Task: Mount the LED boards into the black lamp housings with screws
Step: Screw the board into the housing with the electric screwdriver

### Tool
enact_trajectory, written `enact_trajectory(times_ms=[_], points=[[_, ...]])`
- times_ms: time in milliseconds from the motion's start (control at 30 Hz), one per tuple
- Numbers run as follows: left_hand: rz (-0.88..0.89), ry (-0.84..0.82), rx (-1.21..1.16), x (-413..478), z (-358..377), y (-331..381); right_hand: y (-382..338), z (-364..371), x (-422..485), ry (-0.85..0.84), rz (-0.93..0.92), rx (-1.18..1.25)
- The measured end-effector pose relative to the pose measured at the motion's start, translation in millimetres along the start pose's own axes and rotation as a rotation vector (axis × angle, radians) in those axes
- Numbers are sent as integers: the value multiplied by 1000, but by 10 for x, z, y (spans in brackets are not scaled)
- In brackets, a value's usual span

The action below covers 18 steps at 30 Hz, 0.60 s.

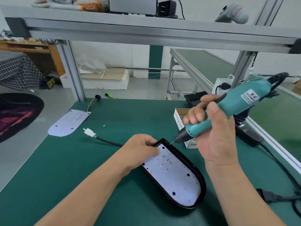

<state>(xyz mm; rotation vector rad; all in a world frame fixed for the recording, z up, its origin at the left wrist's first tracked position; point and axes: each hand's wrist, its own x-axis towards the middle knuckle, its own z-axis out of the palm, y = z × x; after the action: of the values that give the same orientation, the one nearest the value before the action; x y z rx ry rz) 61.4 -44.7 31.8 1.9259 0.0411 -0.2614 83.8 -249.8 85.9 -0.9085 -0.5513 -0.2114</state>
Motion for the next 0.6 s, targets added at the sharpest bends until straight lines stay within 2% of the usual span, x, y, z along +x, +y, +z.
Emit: enact_trajectory(times_ms=[133,233,300,367,500,600], points=[[3,15,-90,-51,-34,54,9,-109,8,170,54,143],[-56,118,-210,-19,-83,62,37,-167,29,259,73,234],[-83,245,-378,12,-152,52,46,-196,36,289,75,259],[-61,292,-572,28,-263,38,56,-205,38,300,72,275],[-13,159,-921,-12,-430,-4,59,-178,23,276,69,285],[-16,130,-1070,-17,-429,-17,59,-163,13,262,78,292]])
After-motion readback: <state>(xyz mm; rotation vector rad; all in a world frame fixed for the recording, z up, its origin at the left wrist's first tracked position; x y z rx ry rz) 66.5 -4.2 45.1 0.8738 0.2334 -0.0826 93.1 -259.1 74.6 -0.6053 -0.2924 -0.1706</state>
